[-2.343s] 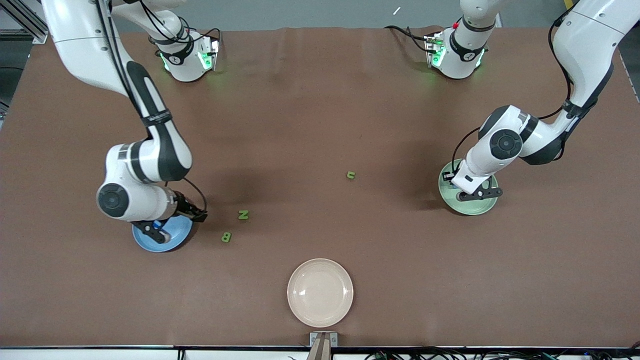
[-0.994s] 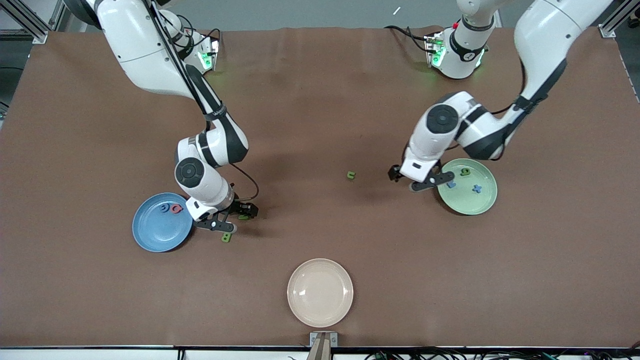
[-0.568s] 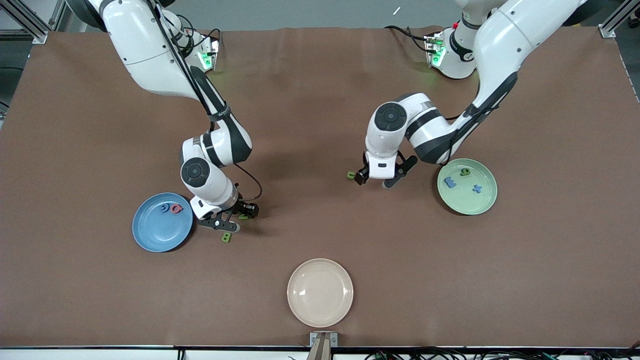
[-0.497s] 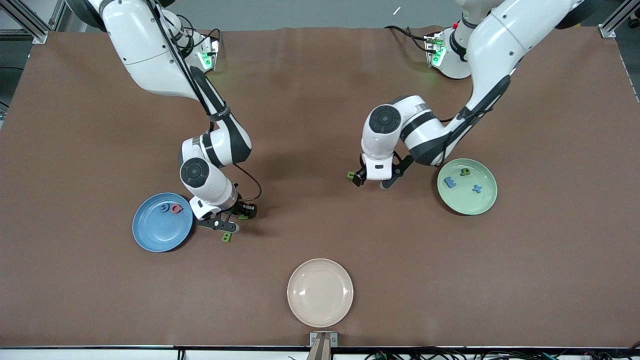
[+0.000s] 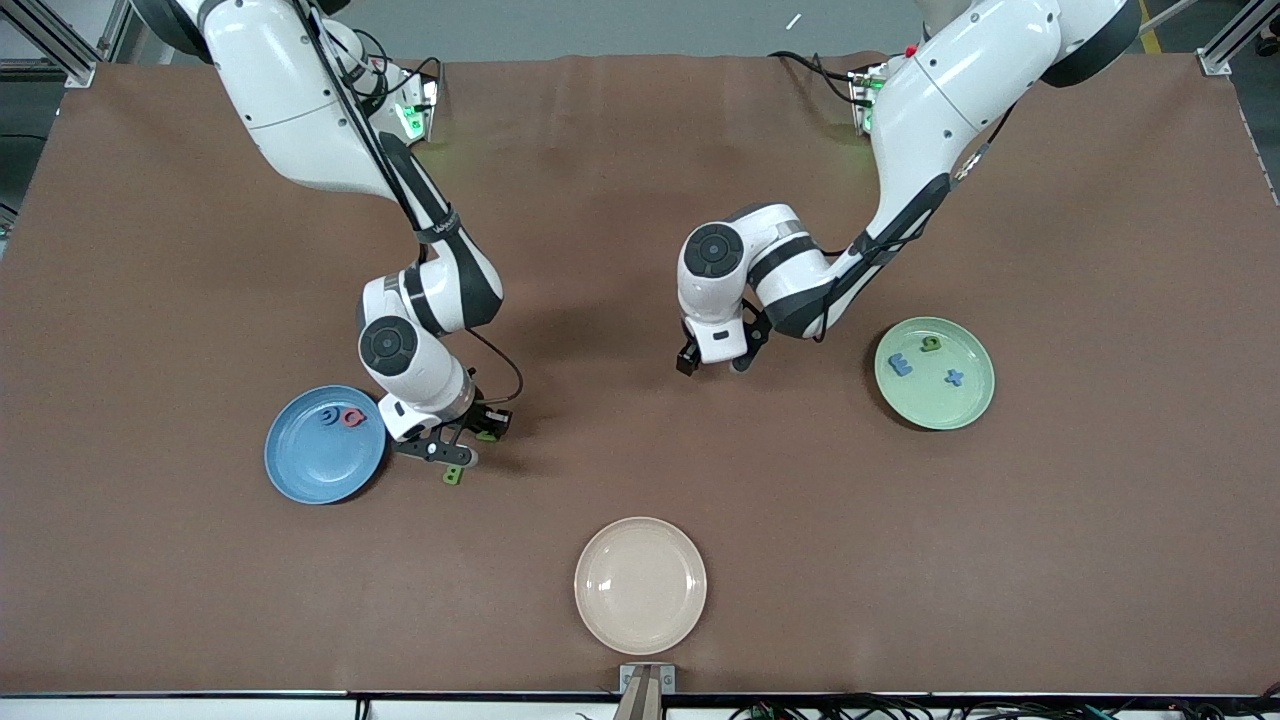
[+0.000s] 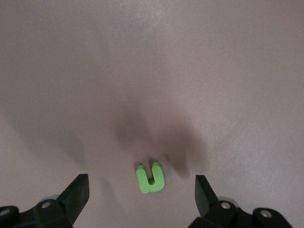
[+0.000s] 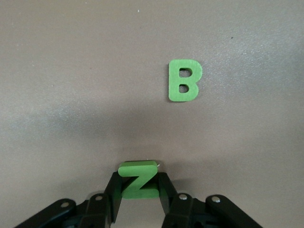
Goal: Sort uppercase to blue plate, lowercase to green plate
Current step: 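Grasp the u with the left gripper while the right gripper drops Z in blue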
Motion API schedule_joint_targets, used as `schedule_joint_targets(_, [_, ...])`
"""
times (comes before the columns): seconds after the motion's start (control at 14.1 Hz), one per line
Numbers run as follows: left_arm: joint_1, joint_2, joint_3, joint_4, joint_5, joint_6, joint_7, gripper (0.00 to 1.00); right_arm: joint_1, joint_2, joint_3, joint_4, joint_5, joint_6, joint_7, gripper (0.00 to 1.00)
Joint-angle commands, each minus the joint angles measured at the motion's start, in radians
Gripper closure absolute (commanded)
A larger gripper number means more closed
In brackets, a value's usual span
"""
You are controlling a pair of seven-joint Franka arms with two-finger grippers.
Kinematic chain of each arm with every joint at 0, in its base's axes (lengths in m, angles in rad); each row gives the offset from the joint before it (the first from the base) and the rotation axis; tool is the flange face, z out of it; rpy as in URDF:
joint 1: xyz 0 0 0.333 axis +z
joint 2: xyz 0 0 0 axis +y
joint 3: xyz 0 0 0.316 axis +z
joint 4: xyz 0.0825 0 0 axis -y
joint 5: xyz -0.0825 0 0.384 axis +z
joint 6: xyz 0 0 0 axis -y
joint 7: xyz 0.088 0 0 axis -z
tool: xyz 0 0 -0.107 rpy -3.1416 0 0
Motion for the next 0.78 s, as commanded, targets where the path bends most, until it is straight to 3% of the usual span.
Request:
schedule_joint_targets(0.0, [-0.01, 0.028, 0.011, 0.025, -0.016, 0.012, -0.013, 0.1, -0.011, 0.0, 0.002, -0.002, -0.008, -0.005, 0.018, 1.0])
schedule_joint_targets(0.14, [-0.014, 0.032, 0.011, 0.034, -0.016, 0.012, -0.013, 0.17, -0.028, -0.006, -0.003, 0.016, -0.008, -0.057, 0.015, 1.0])
schedule_joint_targets(0.57, [-0.02, 0.052, 0.012, 0.039, -0.016, 0.028, -0.013, 0.37, -0.094, -0.061, -0.047, 0.18, -0.013, -0.415, -0.095, 1.0])
schedule_joint_targets(0.71, [-0.02, 0.055, 0.012, 0.039, -0.016, 0.028, -0.013, 0.51, -0.137, -0.082, -0.056, 0.182, -0.015, -0.457, -0.187, 1.0])
